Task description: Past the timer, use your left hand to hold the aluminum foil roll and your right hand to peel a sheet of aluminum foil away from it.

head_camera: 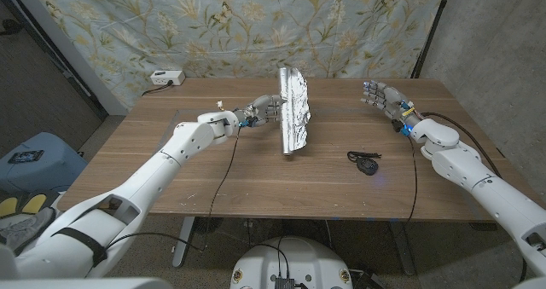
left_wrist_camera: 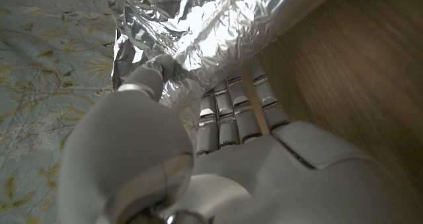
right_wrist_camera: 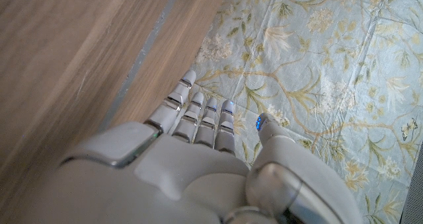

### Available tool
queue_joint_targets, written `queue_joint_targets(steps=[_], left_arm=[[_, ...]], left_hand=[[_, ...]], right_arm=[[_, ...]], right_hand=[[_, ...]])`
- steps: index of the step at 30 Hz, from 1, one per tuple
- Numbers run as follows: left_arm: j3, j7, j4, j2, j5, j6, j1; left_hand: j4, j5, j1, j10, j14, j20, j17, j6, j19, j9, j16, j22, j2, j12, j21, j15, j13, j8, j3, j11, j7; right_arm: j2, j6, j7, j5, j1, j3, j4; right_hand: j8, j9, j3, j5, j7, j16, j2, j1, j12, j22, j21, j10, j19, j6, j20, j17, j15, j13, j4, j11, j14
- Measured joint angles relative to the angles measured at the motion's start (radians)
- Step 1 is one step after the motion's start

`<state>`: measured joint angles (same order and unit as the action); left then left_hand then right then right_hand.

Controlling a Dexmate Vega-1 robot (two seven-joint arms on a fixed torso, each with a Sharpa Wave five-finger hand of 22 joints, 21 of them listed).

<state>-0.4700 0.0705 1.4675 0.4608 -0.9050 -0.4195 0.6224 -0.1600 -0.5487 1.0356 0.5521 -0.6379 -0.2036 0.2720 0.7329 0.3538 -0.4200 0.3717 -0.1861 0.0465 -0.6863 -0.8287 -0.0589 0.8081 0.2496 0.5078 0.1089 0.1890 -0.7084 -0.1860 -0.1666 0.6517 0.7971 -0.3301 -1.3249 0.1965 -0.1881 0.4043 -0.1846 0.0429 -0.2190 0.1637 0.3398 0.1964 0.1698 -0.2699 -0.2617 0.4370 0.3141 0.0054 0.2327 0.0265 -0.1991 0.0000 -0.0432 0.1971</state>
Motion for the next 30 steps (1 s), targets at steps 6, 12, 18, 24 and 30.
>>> queue_joint_targets(steps=[6, 12, 18, 24, 30], left_arm=[[0.01, 0.021, -0.02, -0.013, -0.036, 0.02, 0.001], [0.027, 0.037, -0.046, -0.031, -0.075, 0.028, 0.005], [0.043, 0.055, -0.07, -0.045, -0.115, 0.028, 0.012], [0.055, 0.066, -0.086, -0.056, -0.15, 0.027, 0.02], [0.062, 0.071, -0.091, -0.06, -0.181, 0.017, 0.028]], left_hand=[[0.0, 0.0, -0.001, 0.0, 0.0, 0.0, 0.005, 0.0, 0.0, -0.006, 0.0, 0.0, 0.001, -0.012, 0.0, 0.0, 0.004, 0.005, 0.0, 0.0, 0.0], [0.0, -0.006, -0.002, 0.0, -0.004, 0.005, 0.009, 0.003, 0.005, -0.008, 0.0, 0.0, 0.002, -0.021, 0.0, 0.004, 0.001, 0.006, 0.0, 0.0, 0.004], [0.0, -0.008, -0.003, 0.0, -0.005, 0.005, 0.014, 0.004, 0.005, -0.014, 0.0, 0.0, 0.003, -0.025, 0.0, 0.005, 0.0, 0.006, 0.0, 0.0, 0.004], [0.0, -0.008, -0.004, 0.0, -0.005, 0.005, 0.019, 0.004, 0.005, -0.021, -0.007, 0.0, 0.004, -0.033, 0.0, 0.005, -0.001, 0.006, 0.0, 0.0, 0.004], [0.0, -0.008, -0.004, 0.0, -0.005, 0.005, 0.023, 0.004, 0.005, -0.021, -0.007, 0.0, 0.004, -0.033, 0.0, 0.005, 0.0, 0.006, 0.0, 0.0, 0.004]], right_arm=[[-0.004, 0.012, -0.002, -0.002, -0.002, -0.003, -0.003], [-0.007, 0.018, -0.005, -0.002, -0.006, -0.005, -0.006], [-0.011, 0.028, -0.013, -0.003, -0.008, -0.009, -0.01], [-0.017, 0.044, -0.025, -0.004, -0.009, -0.014, -0.019], [-0.042, 0.077, -0.029, -0.006, -0.006, -0.02, -0.058]], right_hand=[[0.0, 0.0, 0.0, 0.0, 0.0, 0.0, 0.0, 0.0, 0.0, 0.0, 0.0, 0.0, 0.004, 0.0, 0.004, 0.0, 0.0, 0.0, 0.0, 0.0, 0.0], [0.0, 0.0, 0.0, 0.0, 0.0, 0.0, 0.0, 0.0, 0.0, 0.0, 0.004, 0.0, 0.004, 0.0, 0.004, 0.0, 0.0, 0.0, 0.0, 0.0, 0.0], [0.0, 0.0, 0.0, 0.0, 0.0, 0.0, 0.0, 0.0, 0.0, 0.0, 0.004, 0.0, 0.004, 0.0, 0.004, 0.0, 0.0, 0.0, 0.0, 0.0, 0.0], [0.0, 0.0, 0.0, 0.0, 0.0, -0.002, 0.0, 0.0, 0.0, 0.0, 0.004, 0.0, 0.011, 0.0, 0.011, -0.001, 0.0, 0.0, 0.0, 0.0, 0.0], [0.0, 0.0, 0.0, 0.0, 0.0, -0.009, -0.001, 0.001, 0.0, 0.0, 0.004, -0.004, 0.022, 0.0, 0.022, -0.004, -0.01, 0.0, -0.017, 0.004, 0.01]])
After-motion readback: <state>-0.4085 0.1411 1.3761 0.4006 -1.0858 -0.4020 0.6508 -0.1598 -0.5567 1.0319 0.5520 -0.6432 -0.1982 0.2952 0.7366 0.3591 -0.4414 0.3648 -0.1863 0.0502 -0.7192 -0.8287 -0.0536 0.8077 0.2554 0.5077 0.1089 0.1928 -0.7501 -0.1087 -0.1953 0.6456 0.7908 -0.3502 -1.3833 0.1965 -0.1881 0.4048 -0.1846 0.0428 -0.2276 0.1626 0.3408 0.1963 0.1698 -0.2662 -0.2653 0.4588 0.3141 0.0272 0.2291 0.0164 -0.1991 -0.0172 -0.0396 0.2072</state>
